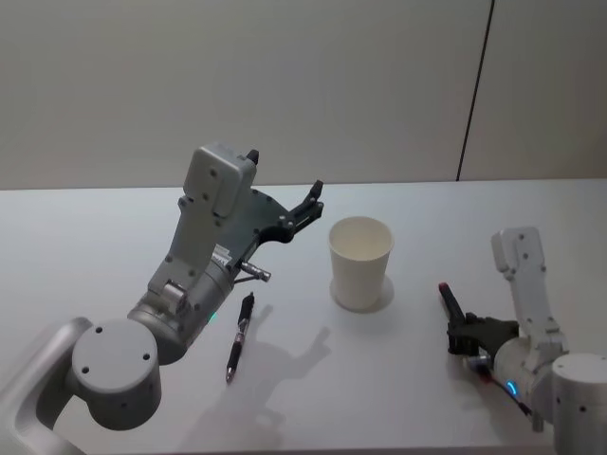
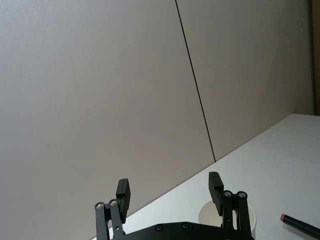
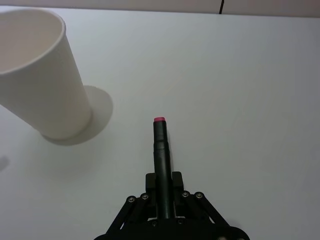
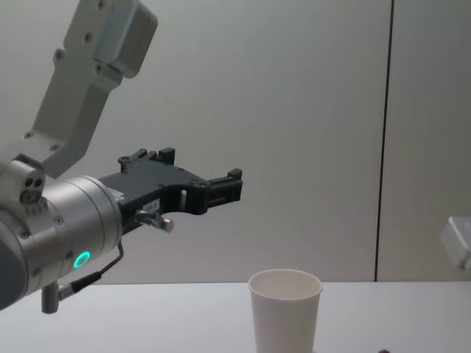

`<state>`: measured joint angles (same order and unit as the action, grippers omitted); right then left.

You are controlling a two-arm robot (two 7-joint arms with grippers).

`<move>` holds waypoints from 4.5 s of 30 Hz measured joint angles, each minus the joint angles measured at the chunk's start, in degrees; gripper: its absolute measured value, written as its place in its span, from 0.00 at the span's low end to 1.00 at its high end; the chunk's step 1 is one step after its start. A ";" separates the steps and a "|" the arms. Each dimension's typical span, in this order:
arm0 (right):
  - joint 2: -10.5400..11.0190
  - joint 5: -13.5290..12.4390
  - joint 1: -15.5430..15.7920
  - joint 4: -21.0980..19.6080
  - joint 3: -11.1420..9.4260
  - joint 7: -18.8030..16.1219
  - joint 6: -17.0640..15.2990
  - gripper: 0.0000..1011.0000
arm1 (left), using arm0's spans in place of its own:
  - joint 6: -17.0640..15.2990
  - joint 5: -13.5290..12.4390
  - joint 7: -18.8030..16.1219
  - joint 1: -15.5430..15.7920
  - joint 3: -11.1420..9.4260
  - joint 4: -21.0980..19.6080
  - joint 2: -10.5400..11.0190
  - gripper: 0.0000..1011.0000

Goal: Place the pen into the pen holder.

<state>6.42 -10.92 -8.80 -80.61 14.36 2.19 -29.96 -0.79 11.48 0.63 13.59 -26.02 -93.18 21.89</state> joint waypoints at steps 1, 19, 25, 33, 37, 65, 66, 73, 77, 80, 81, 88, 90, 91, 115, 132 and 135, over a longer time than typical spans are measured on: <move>0.05 0.07 0.10 -0.17 -0.01 -0.03 0.34 0.18 | 0.00 0.00 0.00 0.00 0.00 0.00 0.00 0.99; 1.37 1.94 2.99 -5.27 -0.16 -2.24 11.22 0.18 | 0.00 0.00 0.00 0.00 0.00 0.00 0.00 0.99; 1.66 2.89 3.55 -6.31 -0.06 -3.28 15.26 0.18 | 0.00 0.00 0.00 0.00 0.00 0.00 0.00 0.99; 1.77 4.86 3.60 -6.88 0.19 -5.28 22.24 0.18 | 0.00 0.00 0.00 0.00 0.00 0.00 0.00 0.99; 1.64 5.87 3.13 -6.63 0.32 -6.27 25.55 0.18 | 0.00 0.00 0.00 0.00 0.00 0.00 0.00 0.99; -3.40 14.40 -8.67 8.35 1.76 -11.59 42.49 0.18 | 0.00 0.00 0.00 0.00 0.00 0.00 0.00 0.99; -3.51 14.49 -8.92 8.73 1.79 -11.74 42.70 0.18 | 0.00 0.00 0.00 0.00 0.00 0.00 0.00 0.99; -4.51 15.01 -11.14 12.38 2.12 -13.17 44.46 0.18 | 0.00 0.00 0.00 0.00 0.00 0.00 0.00 0.99; -5.06 15.19 -12.34 14.76 2.34 -13.98 45.46 0.18 | 0.00 0.00 0.00 0.00 0.00 0.00 0.00 0.99; -5.31 15.26 -12.95 15.85 2.41 -14.31 45.88 0.18 | 0.00 0.00 0.00 0.00 0.00 0.00 0.00 0.99; -5.47 15.29 -13.34 16.57 2.45 -14.50 46.15 0.18 | 0.00 0.00 0.00 0.00 0.00 0.00 0.00 0.99; -6.19 15.33 -15.19 20.38 2.59 -15.33 47.57 0.18 | 0.00 0.00 0.00 0.00 0.00 0.00 0.00 0.99; -6.39 15.33 -15.74 21.43 2.62 -15.57 48.01 0.18 | 0.00 0.00 0.00 0.00 0.00 0.00 0.00 0.99; -6.48 15.33 -15.97 21.91 2.63 -15.67 48.21 0.18 | 0.00 0.00 0.00 0.00 0.00 0.00 0.00 0.99; -8.04 14.99 -20.22 30.47 2.95 -17.10 52.10 0.18 | 0.00 0.00 0.00 0.00 0.00 0.00 0.00 0.99; -8.70 15.61 -22.21 34.71 3.14 -16.96 53.15 0.31 | 0.00 0.00 0.00 0.00 0.00 0.00 0.00 0.99; -8.79 15.61 -22.46 35.22 3.15 -16.96 53.32 0.37 | 0.00 0.00 0.00 0.00 0.00 0.00 0.00 0.99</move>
<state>-2.37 4.69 -31.26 -45.39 17.50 -14.77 23.36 -0.79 11.48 0.62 13.59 -26.03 -93.18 21.90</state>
